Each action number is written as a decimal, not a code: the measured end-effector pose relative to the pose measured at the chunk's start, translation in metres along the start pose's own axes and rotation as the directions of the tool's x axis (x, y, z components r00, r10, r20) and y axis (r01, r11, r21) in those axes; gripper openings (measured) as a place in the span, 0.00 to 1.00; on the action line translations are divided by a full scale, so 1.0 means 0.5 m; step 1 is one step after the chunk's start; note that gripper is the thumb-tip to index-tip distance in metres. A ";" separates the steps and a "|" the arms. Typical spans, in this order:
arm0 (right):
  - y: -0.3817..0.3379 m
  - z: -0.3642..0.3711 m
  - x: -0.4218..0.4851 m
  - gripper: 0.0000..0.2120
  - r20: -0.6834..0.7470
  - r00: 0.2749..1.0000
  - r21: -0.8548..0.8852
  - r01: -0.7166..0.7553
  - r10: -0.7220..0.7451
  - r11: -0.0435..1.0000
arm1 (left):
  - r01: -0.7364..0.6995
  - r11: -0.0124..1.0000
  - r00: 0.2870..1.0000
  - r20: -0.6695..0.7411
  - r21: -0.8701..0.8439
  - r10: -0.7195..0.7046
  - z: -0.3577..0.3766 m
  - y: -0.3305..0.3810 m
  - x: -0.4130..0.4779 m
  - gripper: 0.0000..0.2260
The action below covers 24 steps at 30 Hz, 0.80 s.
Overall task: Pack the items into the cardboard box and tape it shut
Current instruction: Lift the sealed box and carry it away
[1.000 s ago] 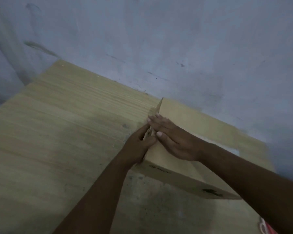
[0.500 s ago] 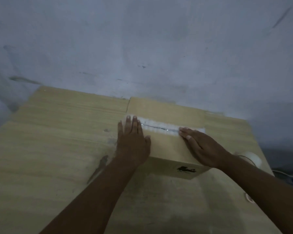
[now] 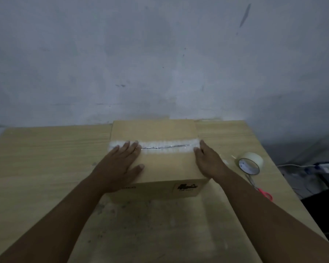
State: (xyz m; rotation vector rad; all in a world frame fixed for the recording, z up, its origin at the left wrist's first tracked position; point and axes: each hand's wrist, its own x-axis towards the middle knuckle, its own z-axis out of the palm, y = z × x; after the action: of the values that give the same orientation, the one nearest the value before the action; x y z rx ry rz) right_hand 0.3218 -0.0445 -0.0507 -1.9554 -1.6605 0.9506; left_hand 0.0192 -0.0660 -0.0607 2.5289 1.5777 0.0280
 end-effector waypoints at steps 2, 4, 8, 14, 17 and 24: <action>-0.002 -0.003 0.004 0.25 0.026 0.997 0.205 -0.083 0.079 0.975 | 0.035 0.999 0.998 -0.044 -0.009 -0.036 0.006 -0.011 0.013 0.43; 0.005 0.004 -0.006 0.26 0.059 0.983 0.402 -0.183 0.173 0.897 | 0.134 0.988 0.984 -0.110 -0.071 -0.141 0.013 -0.011 0.023 0.42; 0.031 0.021 -0.052 0.18 0.202 0.951 0.653 -0.308 0.233 0.692 | 0.273 0.926 0.923 -0.201 -0.261 -0.329 0.023 -0.011 0.024 0.36; 0.049 0.073 -0.097 0.16 0.107 0.956 0.843 -0.233 0.272 0.485 | 0.355 0.480 0.819 0.019 -0.802 -0.573 0.034 -0.029 -0.012 0.30; 0.050 0.106 -0.122 0.16 0.006 0.952 0.888 -0.145 0.305 0.436 | 0.290 -0.023 0.769 0.247 -0.957 -0.589 0.048 -0.023 -0.038 0.26; 0.035 0.113 -0.108 0.17 -0.114 0.918 0.797 -0.143 0.379 0.587 | 0.082 -0.074 0.776 0.110 -0.994 -0.621 0.118 0.029 -0.099 0.22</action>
State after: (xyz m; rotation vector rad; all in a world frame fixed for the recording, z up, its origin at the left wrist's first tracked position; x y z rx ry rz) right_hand 0.2900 -0.1076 -0.0887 -1.6005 -0.5919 1.1771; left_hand 0.0162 -0.1240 -0.1133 0.8413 1.3894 1.2222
